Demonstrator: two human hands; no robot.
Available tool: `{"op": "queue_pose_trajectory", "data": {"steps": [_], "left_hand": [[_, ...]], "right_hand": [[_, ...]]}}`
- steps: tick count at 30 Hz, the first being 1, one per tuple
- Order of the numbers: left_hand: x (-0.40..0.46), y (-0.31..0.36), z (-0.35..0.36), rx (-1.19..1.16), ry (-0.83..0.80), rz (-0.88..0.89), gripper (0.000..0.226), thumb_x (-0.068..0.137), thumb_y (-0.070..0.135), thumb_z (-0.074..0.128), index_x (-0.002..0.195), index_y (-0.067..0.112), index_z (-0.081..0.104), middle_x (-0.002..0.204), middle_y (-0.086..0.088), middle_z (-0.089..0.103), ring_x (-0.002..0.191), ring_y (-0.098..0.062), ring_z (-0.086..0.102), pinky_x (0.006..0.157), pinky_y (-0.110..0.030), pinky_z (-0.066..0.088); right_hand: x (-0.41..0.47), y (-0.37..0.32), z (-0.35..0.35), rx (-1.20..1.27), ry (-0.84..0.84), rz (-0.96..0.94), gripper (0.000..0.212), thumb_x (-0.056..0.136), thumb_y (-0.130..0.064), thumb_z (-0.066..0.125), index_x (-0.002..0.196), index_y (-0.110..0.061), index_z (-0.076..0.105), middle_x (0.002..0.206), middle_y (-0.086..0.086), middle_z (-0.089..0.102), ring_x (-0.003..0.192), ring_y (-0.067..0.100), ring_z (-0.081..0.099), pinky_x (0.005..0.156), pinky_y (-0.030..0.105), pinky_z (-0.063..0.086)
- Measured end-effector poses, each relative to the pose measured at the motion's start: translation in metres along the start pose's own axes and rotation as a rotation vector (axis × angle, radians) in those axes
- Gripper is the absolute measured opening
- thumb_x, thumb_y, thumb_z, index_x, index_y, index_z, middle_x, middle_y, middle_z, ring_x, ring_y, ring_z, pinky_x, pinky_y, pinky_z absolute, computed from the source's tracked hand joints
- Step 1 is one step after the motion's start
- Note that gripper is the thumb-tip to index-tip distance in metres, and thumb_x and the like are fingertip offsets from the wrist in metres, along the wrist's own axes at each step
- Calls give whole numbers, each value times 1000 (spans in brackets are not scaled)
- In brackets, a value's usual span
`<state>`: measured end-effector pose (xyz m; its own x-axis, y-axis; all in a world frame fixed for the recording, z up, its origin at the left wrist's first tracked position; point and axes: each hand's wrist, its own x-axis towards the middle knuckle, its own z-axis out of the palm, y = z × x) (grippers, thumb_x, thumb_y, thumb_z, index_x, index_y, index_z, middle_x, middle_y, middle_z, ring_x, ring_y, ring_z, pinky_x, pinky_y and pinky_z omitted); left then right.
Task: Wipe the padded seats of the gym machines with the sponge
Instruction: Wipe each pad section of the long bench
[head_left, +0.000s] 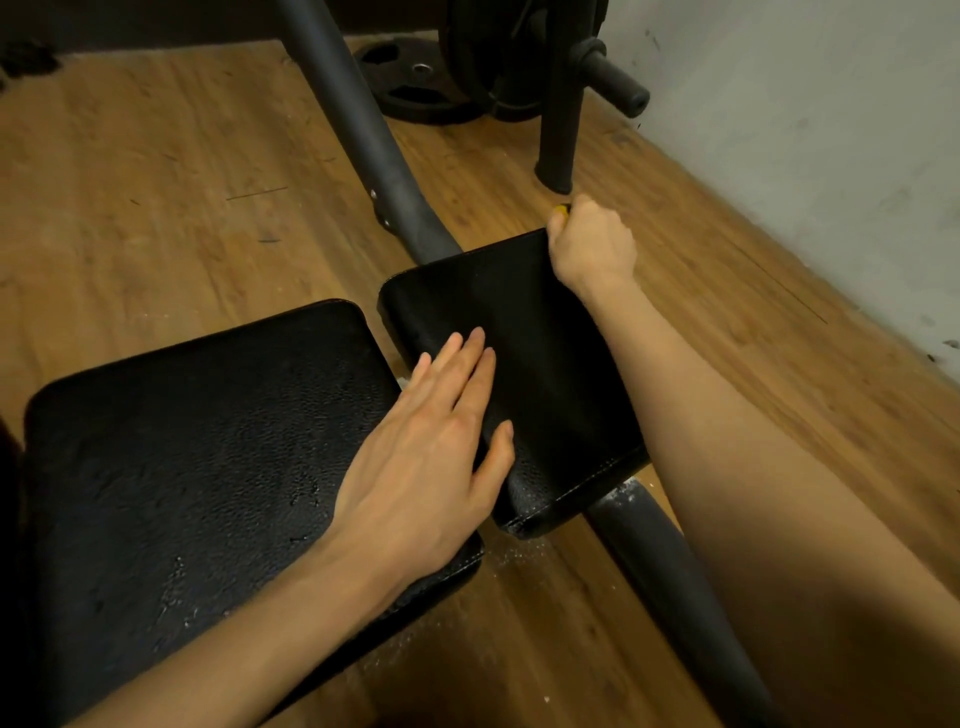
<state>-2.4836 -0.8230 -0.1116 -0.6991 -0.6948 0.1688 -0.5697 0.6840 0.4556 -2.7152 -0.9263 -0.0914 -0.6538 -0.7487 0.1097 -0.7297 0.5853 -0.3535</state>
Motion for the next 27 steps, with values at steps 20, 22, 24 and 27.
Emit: {"op": "queue_pose_trajectory", "data": {"steps": [20,22,24,27], "left_hand": [[0,4,-5,-7,0,-10,62,102,42,30,155,14,14,164,2,5,149,-6,-2,119,-21,-3],[0,4,-4,-11,6,-3,62,103,41,31,155,13,14,164,1,6,149,-6,-2,121,-23,-2],[0,4,-3,-12,20,-3,61,103,41,31,155,13,15,164,0,6,150,-7,-2,121,-24,-2],[0,3,-2,-10,35,3,61,103,41,31,155,13,15,164,0,6,150,-7,-3,120,-23,-5]], "right_hand": [[-109,87,-32,-186,114,-58,41,103,-37,33,107,-3,55,105,21,60,95,39,56,72,44,44],[-81,63,-23,-129,67,-38,45,103,-40,32,111,-2,55,109,23,60,100,41,56,72,42,40],[-49,34,-13,-81,19,-13,47,103,-42,32,115,-3,55,114,23,60,105,41,55,75,40,39],[-8,-5,-4,-55,-31,9,42,103,-38,36,116,-6,58,115,17,62,105,36,59,79,41,44]]}}
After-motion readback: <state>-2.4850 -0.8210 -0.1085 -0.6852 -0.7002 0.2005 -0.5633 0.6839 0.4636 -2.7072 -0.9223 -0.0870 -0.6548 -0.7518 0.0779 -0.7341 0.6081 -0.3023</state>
